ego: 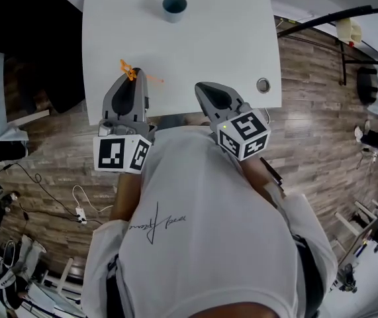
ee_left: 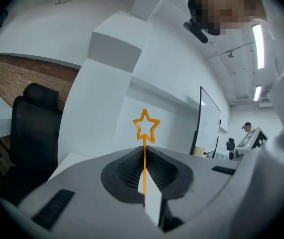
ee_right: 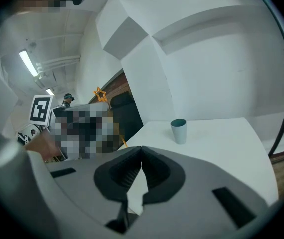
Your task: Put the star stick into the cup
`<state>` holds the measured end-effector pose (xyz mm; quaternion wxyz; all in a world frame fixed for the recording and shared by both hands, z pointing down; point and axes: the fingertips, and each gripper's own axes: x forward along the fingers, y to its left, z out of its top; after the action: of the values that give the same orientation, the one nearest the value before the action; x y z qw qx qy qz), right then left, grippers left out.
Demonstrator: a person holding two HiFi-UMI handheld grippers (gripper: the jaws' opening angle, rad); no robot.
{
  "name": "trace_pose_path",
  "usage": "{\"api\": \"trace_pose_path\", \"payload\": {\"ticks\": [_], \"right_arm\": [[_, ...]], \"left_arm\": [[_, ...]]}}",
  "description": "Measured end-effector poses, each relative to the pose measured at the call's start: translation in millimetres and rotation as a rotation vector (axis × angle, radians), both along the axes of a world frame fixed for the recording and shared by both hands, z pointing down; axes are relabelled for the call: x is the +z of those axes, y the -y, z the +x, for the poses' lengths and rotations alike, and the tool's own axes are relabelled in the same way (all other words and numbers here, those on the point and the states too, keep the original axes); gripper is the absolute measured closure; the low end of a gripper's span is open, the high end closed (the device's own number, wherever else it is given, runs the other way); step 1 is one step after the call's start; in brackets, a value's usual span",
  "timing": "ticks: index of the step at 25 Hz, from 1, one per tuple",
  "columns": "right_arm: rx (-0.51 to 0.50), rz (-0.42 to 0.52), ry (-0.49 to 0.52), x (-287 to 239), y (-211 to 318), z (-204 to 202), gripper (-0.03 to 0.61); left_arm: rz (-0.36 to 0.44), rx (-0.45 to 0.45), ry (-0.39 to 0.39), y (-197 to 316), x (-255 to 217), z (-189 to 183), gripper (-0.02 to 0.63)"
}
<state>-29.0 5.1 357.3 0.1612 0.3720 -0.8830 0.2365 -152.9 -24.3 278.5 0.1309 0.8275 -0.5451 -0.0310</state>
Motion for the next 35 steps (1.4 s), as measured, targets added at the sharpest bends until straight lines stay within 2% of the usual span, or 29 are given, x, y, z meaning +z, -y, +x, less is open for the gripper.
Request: {"api": "trace_pose_path", "payload": {"ticks": [7,13,20,26,35], "right_arm": [[0.019,0.005,-0.028,3.4,16.5,-12.4,0.569],[0.035,-0.010,-0.029,4.6,25.2,-13.2,0.569],[0.020,-0.016,-0.018,11.3,42.2,-17.7,0.569],[0.006,-0.041,-0.004,7.3,74.7,-4.3,0.569],[0.017,-0.095,-0.009,29.0,68.4,-9.8,0.569]], "left_arm": [[0.003,0.074,-0.018,24.4,4.5,-6.2,0.595],[-0.004,0.104,-0.032,37.7,3.9,-1.9,0.595],[0.005,0.100,-0.024,57.5,3.6,-3.9,0.596],[0.003,0.093,-0.022,94.3,-7.9,13.7,0.595],[-0.022,0.102,-0.040,99.2,9.0,10.2,0.595]]}}
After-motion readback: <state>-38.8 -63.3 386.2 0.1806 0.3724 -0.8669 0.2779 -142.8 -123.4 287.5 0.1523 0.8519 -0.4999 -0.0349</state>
